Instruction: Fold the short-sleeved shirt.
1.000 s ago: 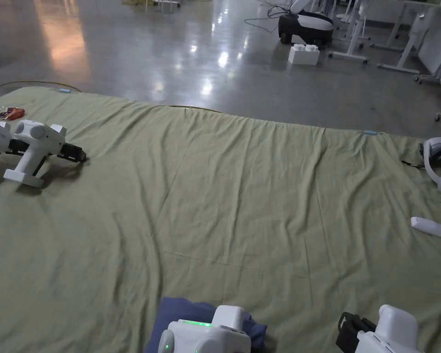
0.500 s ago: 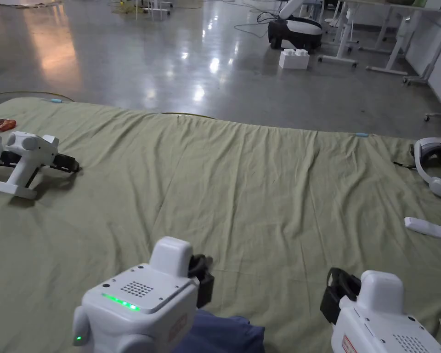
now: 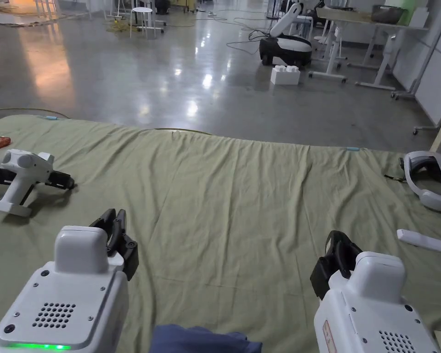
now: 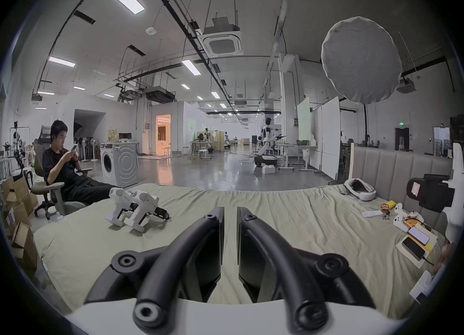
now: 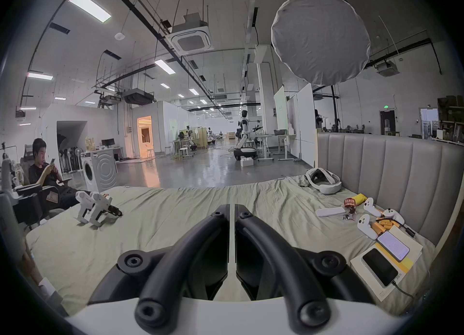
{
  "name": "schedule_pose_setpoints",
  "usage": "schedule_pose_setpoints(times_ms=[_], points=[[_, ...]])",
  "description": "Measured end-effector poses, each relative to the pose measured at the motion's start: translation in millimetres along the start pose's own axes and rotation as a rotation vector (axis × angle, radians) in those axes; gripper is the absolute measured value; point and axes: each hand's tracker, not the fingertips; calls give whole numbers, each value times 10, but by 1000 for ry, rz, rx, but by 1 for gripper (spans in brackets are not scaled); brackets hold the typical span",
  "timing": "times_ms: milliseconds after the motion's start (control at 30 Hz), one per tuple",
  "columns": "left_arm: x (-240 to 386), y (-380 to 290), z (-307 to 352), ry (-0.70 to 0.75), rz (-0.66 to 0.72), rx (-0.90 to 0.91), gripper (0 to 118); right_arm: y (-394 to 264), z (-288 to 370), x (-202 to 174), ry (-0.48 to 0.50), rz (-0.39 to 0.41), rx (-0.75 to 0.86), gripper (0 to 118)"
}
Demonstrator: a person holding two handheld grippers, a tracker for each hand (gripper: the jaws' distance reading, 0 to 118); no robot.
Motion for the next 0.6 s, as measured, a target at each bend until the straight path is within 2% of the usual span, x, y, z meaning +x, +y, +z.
schedule_pose_setpoints(times_ms=[133, 367, 533, 600], points=[[-97, -60, 13, -31, 13, -56, 14, -82, 34, -19, 37, 12, -79, 5], [-211, -470, 133, -74, 22, -201, 14, -905, 246, -336, 175, -59, -387, 5], [-318, -794, 270, -107, 66, -344, 14, -1599, 185, -599, 180, -16, -573, 5], [-363, -899, 308, -137, 83, -406, 14, -1800, 153, -655, 181, 26, -624, 5]])
